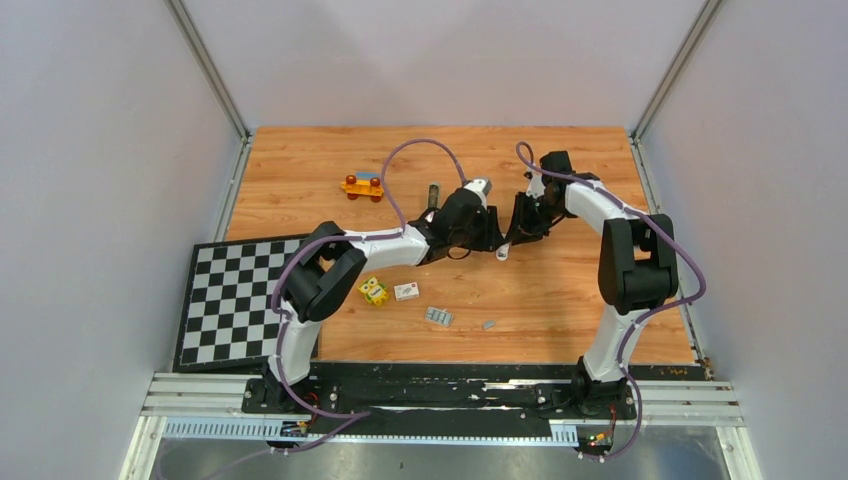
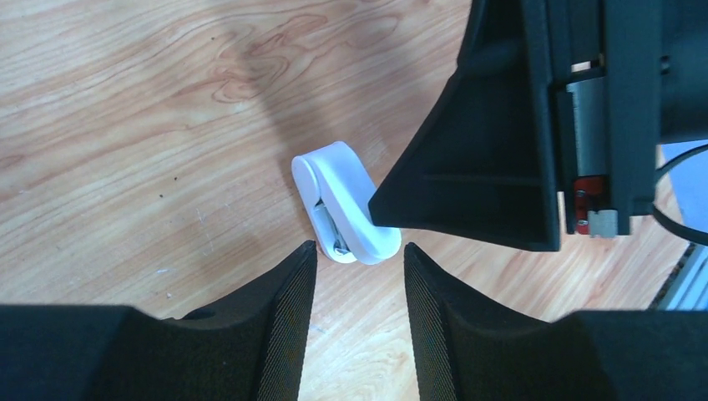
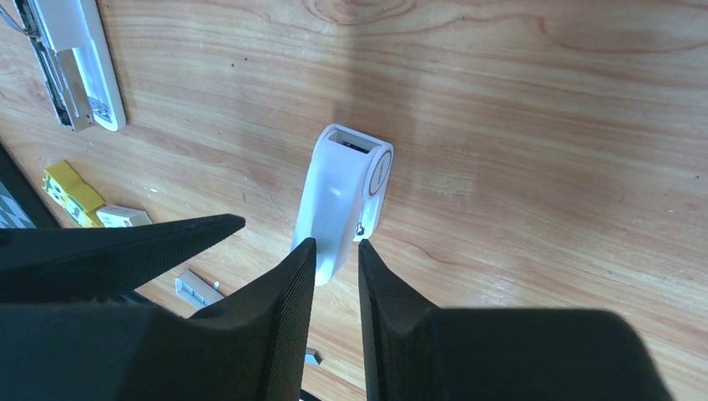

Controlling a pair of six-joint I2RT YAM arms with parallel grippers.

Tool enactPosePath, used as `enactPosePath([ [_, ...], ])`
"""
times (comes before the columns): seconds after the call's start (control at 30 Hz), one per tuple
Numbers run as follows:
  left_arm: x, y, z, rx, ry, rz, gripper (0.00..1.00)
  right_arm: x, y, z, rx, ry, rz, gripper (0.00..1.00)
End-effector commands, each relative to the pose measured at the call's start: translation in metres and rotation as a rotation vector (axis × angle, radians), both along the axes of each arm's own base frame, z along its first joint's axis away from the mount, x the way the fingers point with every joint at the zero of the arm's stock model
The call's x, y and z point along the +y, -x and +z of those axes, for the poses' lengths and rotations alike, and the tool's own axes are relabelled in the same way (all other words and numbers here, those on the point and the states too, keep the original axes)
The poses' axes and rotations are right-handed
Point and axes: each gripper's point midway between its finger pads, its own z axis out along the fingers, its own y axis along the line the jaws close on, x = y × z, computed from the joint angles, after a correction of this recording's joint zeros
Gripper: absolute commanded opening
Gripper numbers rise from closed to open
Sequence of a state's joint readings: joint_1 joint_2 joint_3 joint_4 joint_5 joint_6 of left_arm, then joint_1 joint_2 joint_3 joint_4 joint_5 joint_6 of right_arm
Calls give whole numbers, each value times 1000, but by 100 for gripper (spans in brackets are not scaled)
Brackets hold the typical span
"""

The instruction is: Load the staples into the stapler

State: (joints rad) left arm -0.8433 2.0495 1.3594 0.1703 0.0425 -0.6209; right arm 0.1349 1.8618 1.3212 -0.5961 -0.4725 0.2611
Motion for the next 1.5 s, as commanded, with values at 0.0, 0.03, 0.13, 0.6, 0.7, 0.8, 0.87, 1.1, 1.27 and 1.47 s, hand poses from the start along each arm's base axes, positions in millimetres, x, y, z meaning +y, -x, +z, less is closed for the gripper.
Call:
enactPosePath([
  [0.0, -2, -4, -17, 5, -20, -9, 45, 1, 10, -6, 26, -7, -8, 28],
  [0.03, -2, -4, -21, 10, -24, -13, 45, 1, 10, -8, 26, -3, -8, 27],
  [0.13, -3, -2, -31, 21, -36, -26, 44, 0, 13, -16, 39, 2, -9, 24],
  [0.6, 6, 2, -64, 47, -112, -34, 39, -12, 32, -46, 93, 79, -19, 21],
  [0.7, 4, 1, -51, 27, -100, -41, 39, -10, 26, -39, 68, 70, -15, 21],
  [0.8, 4, -2, -26, -1, -98, -45, 40, -7, 14, -21, 28, 57, -5, 22],
  [0.87, 10, -6, -4, -26, -99, -28, 42, -5, 8, -5, -3, 48, -2, 25],
  [1.1, 73, -22, 47, -52, -77, 96, 46, 1, 19, 33, -58, 52, 32, 37],
  [1.27, 144, -29, 33, 8, -183, 230, 47, 10, 47, 33, -54, 84, 47, 34],
  [1.47, 205, -35, 13, 57, -254, 356, 47, 30, 89, 19, -35, 156, 99, 29],
])
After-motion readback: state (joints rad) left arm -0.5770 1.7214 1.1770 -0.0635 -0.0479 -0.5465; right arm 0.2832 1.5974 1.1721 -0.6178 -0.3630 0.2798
